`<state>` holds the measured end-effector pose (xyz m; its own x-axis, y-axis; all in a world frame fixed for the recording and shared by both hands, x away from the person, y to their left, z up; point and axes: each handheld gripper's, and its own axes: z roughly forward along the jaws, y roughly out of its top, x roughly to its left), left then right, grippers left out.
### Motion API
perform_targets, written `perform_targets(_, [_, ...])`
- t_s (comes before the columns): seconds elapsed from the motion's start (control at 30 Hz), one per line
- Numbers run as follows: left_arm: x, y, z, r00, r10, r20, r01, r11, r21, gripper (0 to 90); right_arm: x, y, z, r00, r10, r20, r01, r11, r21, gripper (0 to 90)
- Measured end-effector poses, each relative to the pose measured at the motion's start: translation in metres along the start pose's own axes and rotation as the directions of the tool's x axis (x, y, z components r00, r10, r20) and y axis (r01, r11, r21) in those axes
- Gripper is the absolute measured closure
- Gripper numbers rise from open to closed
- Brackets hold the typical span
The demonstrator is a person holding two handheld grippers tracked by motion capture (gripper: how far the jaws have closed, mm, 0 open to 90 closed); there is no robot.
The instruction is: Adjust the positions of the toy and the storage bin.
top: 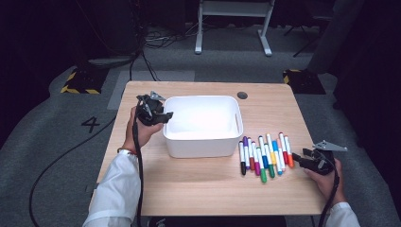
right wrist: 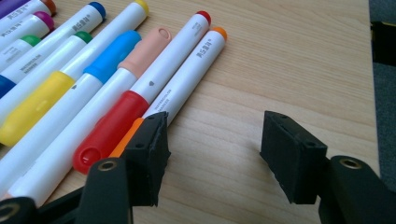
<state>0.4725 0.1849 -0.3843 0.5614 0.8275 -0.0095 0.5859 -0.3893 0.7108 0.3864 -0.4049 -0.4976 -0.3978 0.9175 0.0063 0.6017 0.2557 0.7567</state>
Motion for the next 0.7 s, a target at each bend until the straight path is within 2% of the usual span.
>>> perform_targets(0.17, [0.004,-0.005,-0.001,0.9996,-0.016,0.022,0.016,0.9998,0.008,59.2,0.008,0.003,0.003,0.9990,-0.034,-0.030,0.034,0.999,-0.002,41.7])
perform_targets(0.3, [0.004,-0.009,-0.004,0.9998,0.008,0.019,-0.008,0.9999,0.006,59.0,0.014,0.004,0.006,0.9974,-0.064,-0.031,0.065,0.998,0.015,39.2])
perform_targets(0.4, [0.005,-0.012,-0.007,0.9997,0.020,0.015,-0.020,0.9998,0.005,59.3,0.014,0.004,0.006,0.9975,-0.062,-0.033,0.063,0.998,0.015,38.9])
perform_targets(0.47, [0.004,-0.013,-0.008,0.9998,0.008,0.018,-0.008,1.0000,0.004,59.4,0.013,0.004,0.006,0.9972,-0.066,-0.036,0.066,0.998,0.017,38.8])
perform_targets(0.53, [0.006,-0.013,-0.010,0.9991,0.041,0.011,-0.042,0.9989,0.020,60.1,0.012,0.004,0.006,0.9974,-0.063,-0.036,0.064,0.998,0.018,38.8])
perform_targets(0.7, [0.005,-0.014,-0.012,0.9974,0.071,0.010,-0.071,0.9972,0.024,63.1,0.014,0.005,0.007,0.9961,-0.079,-0.039,0.080,0.997,0.019,38.7])
